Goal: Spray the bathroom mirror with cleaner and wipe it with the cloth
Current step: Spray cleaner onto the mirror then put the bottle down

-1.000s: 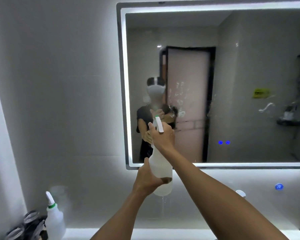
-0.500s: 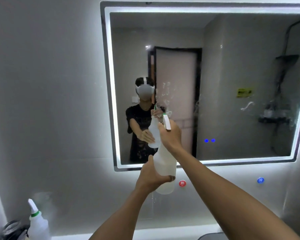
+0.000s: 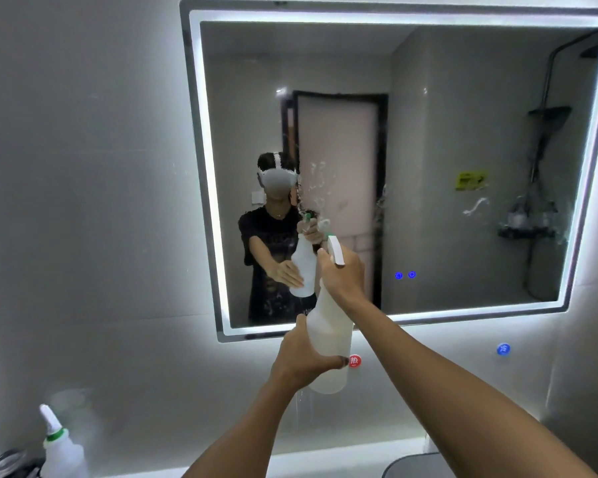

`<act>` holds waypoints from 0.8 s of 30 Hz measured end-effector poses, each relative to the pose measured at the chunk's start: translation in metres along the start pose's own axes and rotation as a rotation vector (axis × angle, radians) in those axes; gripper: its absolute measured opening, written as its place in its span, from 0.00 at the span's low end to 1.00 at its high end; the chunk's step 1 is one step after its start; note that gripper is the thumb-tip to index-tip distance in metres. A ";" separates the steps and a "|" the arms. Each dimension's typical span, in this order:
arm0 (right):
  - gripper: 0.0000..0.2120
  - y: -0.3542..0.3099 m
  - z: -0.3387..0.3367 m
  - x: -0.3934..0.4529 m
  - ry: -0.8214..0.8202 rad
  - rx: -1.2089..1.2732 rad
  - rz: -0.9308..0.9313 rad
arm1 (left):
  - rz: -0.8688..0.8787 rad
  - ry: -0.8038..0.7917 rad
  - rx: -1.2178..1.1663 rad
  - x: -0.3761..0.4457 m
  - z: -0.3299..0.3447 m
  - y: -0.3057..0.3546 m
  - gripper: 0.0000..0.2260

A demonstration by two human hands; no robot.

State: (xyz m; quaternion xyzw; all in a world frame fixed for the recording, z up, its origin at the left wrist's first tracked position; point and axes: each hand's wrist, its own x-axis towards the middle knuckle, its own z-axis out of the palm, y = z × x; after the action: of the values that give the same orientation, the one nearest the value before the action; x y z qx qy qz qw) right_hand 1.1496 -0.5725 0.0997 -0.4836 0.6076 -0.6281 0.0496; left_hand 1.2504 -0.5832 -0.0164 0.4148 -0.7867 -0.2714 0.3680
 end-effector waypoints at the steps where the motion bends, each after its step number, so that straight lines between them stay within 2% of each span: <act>1: 0.11 0.000 0.000 -0.001 -0.007 0.015 0.000 | 0.000 0.006 0.003 0.000 -0.001 0.000 0.40; 5: 0.10 -0.005 0.002 -0.003 -0.001 0.028 -0.026 | 0.015 0.031 -0.001 -0.001 -0.004 -0.001 0.39; 10: 0.14 -0.004 0.009 -0.004 0.010 -0.021 -0.036 | 0.015 0.001 -0.029 -0.007 -0.006 -0.002 0.38; 15: 0.14 -0.004 0.015 -0.007 0.026 -0.083 -0.046 | 0.003 -0.021 -0.063 -0.008 -0.004 -0.006 0.37; 21: 0.13 -0.002 0.002 -0.003 0.015 -0.027 -0.032 | 0.021 -0.026 -0.028 -0.003 -0.002 -0.002 0.37; 24: 0.18 -0.002 -0.013 -0.002 0.039 -0.037 -0.008 | 0.050 -0.045 -0.024 0.002 0.006 0.004 0.37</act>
State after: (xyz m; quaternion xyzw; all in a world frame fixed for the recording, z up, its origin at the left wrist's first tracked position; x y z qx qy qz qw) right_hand 1.1431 -0.5606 0.1031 -0.4745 0.6181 -0.6262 0.0263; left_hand 1.2433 -0.5819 -0.0161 0.3843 -0.8016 -0.2806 0.3619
